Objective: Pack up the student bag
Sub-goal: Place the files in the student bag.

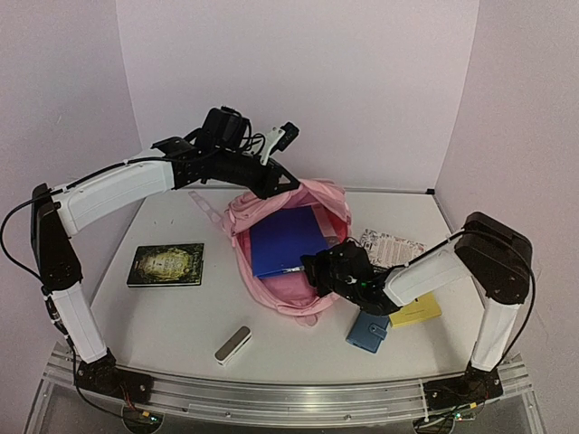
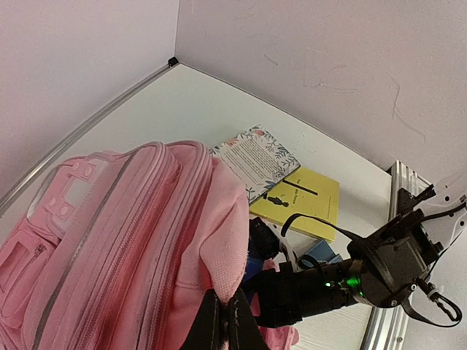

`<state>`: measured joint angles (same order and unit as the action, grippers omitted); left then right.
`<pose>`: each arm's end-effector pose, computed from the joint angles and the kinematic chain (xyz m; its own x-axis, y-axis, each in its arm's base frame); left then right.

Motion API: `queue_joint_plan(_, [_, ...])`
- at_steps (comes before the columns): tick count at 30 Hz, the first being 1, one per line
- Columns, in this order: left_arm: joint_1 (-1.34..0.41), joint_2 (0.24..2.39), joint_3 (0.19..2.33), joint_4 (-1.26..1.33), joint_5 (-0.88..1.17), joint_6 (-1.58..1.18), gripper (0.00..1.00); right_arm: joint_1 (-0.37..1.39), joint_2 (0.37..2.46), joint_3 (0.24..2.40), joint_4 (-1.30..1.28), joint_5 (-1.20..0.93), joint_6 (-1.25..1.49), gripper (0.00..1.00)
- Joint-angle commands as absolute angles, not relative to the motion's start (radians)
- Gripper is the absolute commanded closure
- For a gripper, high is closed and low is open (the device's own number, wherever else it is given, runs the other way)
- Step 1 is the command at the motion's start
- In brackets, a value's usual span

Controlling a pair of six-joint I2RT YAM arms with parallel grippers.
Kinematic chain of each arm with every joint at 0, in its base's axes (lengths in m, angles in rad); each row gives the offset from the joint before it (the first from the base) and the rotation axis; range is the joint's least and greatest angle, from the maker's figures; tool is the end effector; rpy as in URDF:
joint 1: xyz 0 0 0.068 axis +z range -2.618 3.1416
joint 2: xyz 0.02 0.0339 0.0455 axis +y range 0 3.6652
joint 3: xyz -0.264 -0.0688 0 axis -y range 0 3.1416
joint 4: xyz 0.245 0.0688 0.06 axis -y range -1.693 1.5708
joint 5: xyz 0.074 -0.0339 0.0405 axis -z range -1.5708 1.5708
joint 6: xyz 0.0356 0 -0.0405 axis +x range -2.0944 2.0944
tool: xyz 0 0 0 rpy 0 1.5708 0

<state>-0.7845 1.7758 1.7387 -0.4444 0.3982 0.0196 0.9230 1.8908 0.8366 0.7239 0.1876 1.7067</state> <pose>0.2843 -0.3033 0.3734 -0.3102 0.3351 -0.8896 0.9007 0.4031 -0.1622 0.2342 0.2985 0.1454 -0.6442 0.7618 0.0682 0.2856 0.1569 0.9454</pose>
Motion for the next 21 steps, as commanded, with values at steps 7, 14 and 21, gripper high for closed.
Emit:
queue_joint_plan(7, [-0.796, 1.676, 1.715, -0.287, 0.557, 0.011, 1.00, 0.900, 2.030, 0.992, 0.778, 0.230, 1.892, 1.00])
queue_joint_plan(14, [-0.795, 1.660, 1.679, -0.301, 0.500, 0.008, 1.00, 0.856, 2.081, 1.025, 0.748, 0.295, 1.759, 1.00])
queue_joint_plan(21, [-0.793, 1.630, 1.611, -0.279, 0.438, -0.047, 1.00, 0.829, 2.072, 1.126, 0.578, 0.371, 1.544, 1.00])
